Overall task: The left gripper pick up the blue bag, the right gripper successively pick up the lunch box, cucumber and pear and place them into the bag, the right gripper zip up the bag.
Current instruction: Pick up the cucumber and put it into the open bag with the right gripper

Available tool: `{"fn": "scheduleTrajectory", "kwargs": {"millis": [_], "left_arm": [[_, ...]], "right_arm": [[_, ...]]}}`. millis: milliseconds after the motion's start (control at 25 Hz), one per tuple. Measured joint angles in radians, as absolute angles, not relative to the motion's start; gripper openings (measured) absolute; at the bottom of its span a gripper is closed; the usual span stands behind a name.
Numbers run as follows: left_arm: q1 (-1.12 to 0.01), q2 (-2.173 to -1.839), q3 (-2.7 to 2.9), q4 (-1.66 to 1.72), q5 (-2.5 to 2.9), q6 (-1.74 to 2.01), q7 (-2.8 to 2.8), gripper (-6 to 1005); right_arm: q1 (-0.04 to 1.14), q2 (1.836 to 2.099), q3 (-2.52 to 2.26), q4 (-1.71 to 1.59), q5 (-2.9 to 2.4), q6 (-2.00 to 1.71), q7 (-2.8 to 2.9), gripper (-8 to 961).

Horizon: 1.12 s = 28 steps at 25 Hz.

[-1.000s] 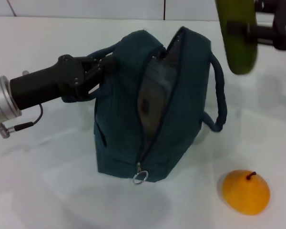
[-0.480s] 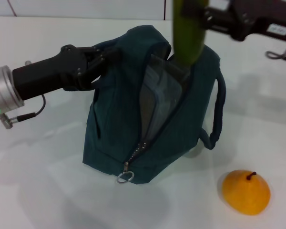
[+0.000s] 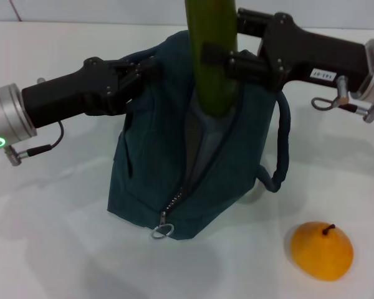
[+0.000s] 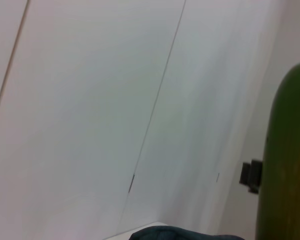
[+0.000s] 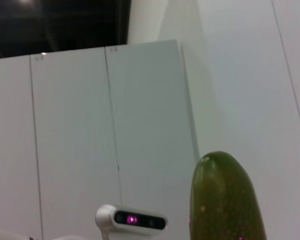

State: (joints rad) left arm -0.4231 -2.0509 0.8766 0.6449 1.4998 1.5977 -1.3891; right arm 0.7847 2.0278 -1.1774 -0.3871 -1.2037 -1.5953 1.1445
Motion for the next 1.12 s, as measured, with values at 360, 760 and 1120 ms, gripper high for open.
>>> {"fn": "scheduleTrajectory", "kwargs": {"millis": [360,760,1120], "left_arm": [[-0.423,-2.053,0.876,0.643,1.5,1.559,-1.388,34],[-0.421,-2.052,0.876,0.643,1.51,1.549,-1.39,34],[-0.419,-2.05,0.874,0.643,1.511,1.538,-1.39,35]], "right_arm": [[0.782,2.028,-1.304,-0.282,-1.097,-1.552,1.032,702],[0.765,2.028,-1.475,-0.3,-0.991,-1.49,0.995,724],[0.7,2.028,-1.472,-0.374,-0.974,-1.488,0.978,745]]}}
